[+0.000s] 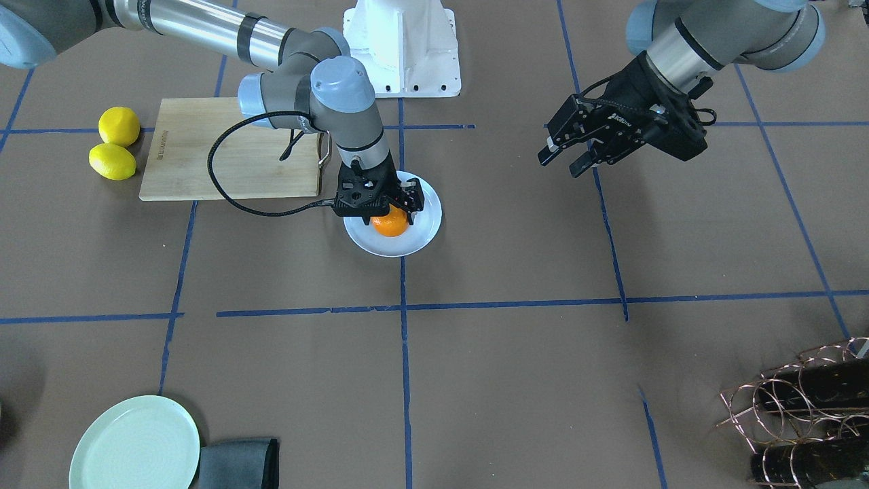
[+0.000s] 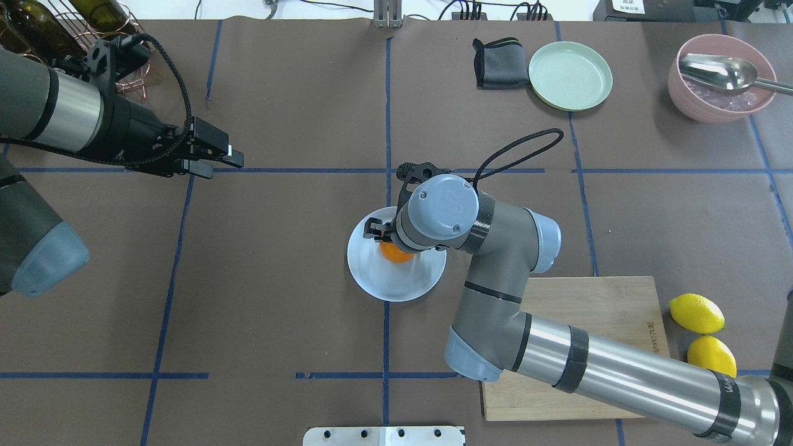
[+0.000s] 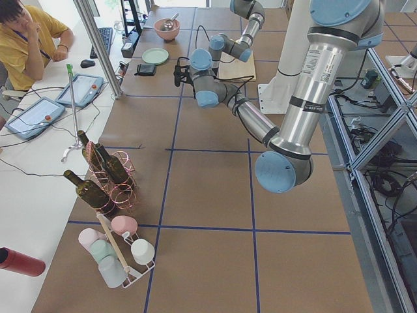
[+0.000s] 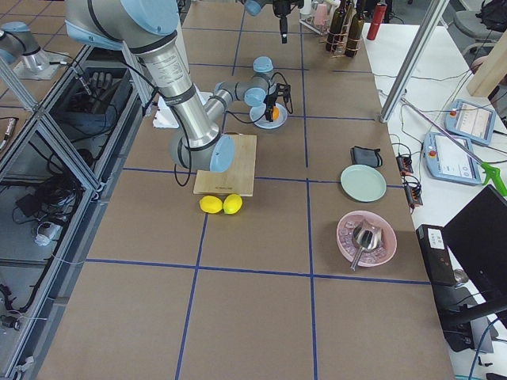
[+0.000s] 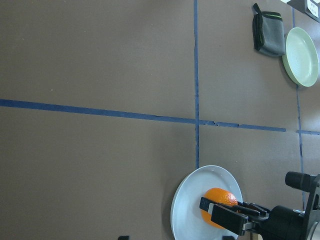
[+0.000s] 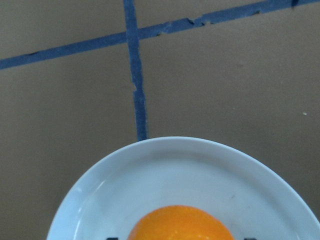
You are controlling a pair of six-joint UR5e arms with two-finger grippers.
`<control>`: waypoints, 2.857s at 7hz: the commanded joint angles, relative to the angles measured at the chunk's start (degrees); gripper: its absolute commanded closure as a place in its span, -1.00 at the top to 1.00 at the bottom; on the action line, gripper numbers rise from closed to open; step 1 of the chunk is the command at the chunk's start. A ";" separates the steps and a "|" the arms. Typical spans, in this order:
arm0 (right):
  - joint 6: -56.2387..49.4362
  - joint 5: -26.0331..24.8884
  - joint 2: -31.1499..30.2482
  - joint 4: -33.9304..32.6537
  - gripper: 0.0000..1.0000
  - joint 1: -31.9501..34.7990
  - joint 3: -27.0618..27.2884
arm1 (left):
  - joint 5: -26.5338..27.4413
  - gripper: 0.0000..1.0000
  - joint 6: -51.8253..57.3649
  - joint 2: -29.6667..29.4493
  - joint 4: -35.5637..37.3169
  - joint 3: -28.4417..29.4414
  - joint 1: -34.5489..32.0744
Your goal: Pick orange to plate
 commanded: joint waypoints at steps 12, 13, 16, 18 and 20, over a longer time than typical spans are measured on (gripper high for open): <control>-75.80 36.72 -34.82 -19.08 1.00 61.31 12.54 | -9.18 0.38 82.76 16.28 30.91 8.25 -36.98; -77.74 36.71 -34.55 -22.44 1.00 62.04 12.98 | -9.66 0.39 82.79 17.50 33.37 7.48 -37.00; -78.02 36.80 -34.20 -23.88 1.00 61.96 13.07 | -9.58 1.00 82.44 20.67 34.37 6.50 -37.00; -78.02 36.71 -34.29 -23.79 1.00 61.52 13.59 | -9.40 1.00 82.44 21.73 34.28 5.71 -36.82; -78.02 36.71 -34.29 -23.79 1.00 61.52 13.60 | -9.23 1.00 82.70 21.75 33.67 6.67 -36.56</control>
